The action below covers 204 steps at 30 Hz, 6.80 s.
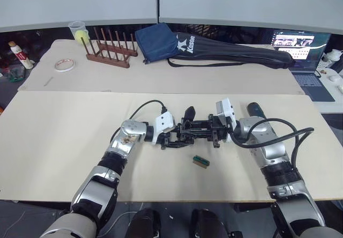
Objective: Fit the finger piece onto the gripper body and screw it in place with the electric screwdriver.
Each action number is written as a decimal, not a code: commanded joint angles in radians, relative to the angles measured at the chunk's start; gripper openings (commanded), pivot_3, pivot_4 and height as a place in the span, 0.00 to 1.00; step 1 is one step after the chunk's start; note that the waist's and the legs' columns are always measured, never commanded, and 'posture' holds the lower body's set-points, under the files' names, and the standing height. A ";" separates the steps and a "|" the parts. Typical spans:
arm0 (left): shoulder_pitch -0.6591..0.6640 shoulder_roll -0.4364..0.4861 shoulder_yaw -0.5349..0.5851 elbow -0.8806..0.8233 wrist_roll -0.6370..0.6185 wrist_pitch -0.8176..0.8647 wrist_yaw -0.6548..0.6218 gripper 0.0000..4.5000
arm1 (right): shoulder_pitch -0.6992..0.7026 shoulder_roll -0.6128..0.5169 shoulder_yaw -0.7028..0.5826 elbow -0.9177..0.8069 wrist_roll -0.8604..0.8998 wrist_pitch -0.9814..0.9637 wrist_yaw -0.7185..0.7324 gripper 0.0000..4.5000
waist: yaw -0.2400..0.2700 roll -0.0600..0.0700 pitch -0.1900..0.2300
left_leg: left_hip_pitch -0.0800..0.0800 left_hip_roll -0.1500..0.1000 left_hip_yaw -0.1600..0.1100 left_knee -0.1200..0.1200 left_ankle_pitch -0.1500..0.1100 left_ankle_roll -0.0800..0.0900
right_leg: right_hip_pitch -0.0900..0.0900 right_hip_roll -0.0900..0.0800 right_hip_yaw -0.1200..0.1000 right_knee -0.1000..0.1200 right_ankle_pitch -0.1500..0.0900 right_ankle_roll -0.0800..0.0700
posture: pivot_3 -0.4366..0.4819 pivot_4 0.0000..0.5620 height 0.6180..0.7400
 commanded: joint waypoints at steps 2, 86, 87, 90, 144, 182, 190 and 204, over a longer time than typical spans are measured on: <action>-0.008 0.011 0.008 -0.023 -0.004 -0.011 -0.011 0.51 | 0.051 -0.039 0.056 0.051 -0.068 0.025 0.030 0.08 | 0.000 0.000 0.000 | 0.000 0.000 0.000 0.000 0.000 0.000 | 0.000 0.000 0.000 0.000 0.000 0.000 | 0.48 0.27 1.00; -0.012 0.010 0.014 -0.007 0.003 -0.025 -0.004 0.51 | -0.020 -0.085 0.016 -0.167 -0.009 0.164 -0.047 0.67 | -0.015 -0.001 -0.018 | -0.002 0.001 0.000 -0.003 -0.001 0.001 | -0.004 -0.002 -0.001 -0.001 -0.001 -0.001 | 0.48 0.27 1.00; -0.013 0.008 0.014 -0.004 0.003 -0.026 -0.004 0.51 | -0.016 -0.088 0.015 -0.170 -0.013 0.160 -0.050 0.67 | -0.015 -0.001 -0.018 | -0.002 0.000 0.000 -0.003 -0.001 0.001 | -0.004 -0.002 -0.001 -0.001 -0.001 -0.001 | 0.48 0.27 1.00; -0.015 0.001 0.014 0.002 0.003 -0.028 -0.004 0.51 | -0.005 -0.098 -0.008 -0.190 -0.016 0.165 -0.077 0.67 | -0.013 -0.001 -0.018 | -0.002 0.000 0.000 -0.003 -0.001 0.001 | -0.004 -0.002 -0.001 -0.001 -0.001 -0.001 | 0.48 0.27 1.00; 0.127 0.573 0.297 -1.133 -0.692 0.869 -0.019 1.00 | -0.393 -0.480 0.219 0.358 -0.220 1.060 -0.471 1.00 | -0.015 0.001 -0.014 | -0.011 0.000 0.001 -0.005 0.003 -0.005 | -0.014 0.002 0.003 0.000 -0.001 -0.001 | 0.48 0.27 1.00; 0.100 0.594 0.211 -1.104 -0.657 0.767 -0.079 1.00 | -0.085 -0.730 0.238 0.106 -0.511 0.409 0.113 0.97 | -0.012 0.009 -0.009 | -0.004 0.000 0.002 -0.005 0.004 -0.007 | -0.010 0.003 0.005 0.002 -0.003 -0.001 | 0.48 0.27 1.00; 0.107 0.596 0.212 -1.112 -0.654 0.762 -0.075 1.00 | -0.107 -0.670 0.262 0.170 -0.582 0.394 0.136 0.97 | -0.015 0.009 -0.009 | -0.004 0.000 0.002 -0.005 0.004 -0.007 | -0.010 0.003 0.005 0.002 -0.003 -0.001 | 0.48 0.27 1.00; 0.112 0.597 0.218 -1.104 -0.641 0.760 -0.057 1.00 | -0.099 -0.599 0.258 0.245 -0.635 0.251 0.129 0.43 | -0.016 0.008 -0.009 | 0.003 0.001 0.001 -0.005 0.004 -0.007 | -0.001 0.004 0.003 0.000 -0.004 -0.001 | 0.48 0.27 1.00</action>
